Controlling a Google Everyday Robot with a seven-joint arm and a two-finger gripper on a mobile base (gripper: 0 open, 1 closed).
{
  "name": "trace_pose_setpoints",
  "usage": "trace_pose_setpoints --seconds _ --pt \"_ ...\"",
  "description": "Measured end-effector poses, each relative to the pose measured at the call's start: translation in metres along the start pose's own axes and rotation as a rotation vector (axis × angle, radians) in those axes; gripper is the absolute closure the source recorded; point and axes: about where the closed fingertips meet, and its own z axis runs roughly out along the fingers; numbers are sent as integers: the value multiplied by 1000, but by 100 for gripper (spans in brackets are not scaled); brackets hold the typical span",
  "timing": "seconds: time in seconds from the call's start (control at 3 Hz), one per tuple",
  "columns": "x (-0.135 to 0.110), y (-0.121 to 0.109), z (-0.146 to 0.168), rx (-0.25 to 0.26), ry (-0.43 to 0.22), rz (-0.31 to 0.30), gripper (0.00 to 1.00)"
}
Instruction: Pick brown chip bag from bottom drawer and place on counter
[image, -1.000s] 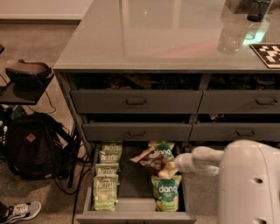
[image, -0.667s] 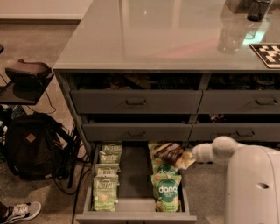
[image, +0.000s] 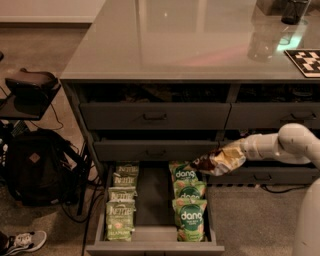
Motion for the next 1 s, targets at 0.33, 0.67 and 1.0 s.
trace_pose_setpoints --seconds 0.33,0.67,1.0 --pt "-5 21 -3 -78 4 -15 100" --pt "-13 29 2 -126 -18 -35 100" --pt "-40 70 -3 -279 -82 -137 100"
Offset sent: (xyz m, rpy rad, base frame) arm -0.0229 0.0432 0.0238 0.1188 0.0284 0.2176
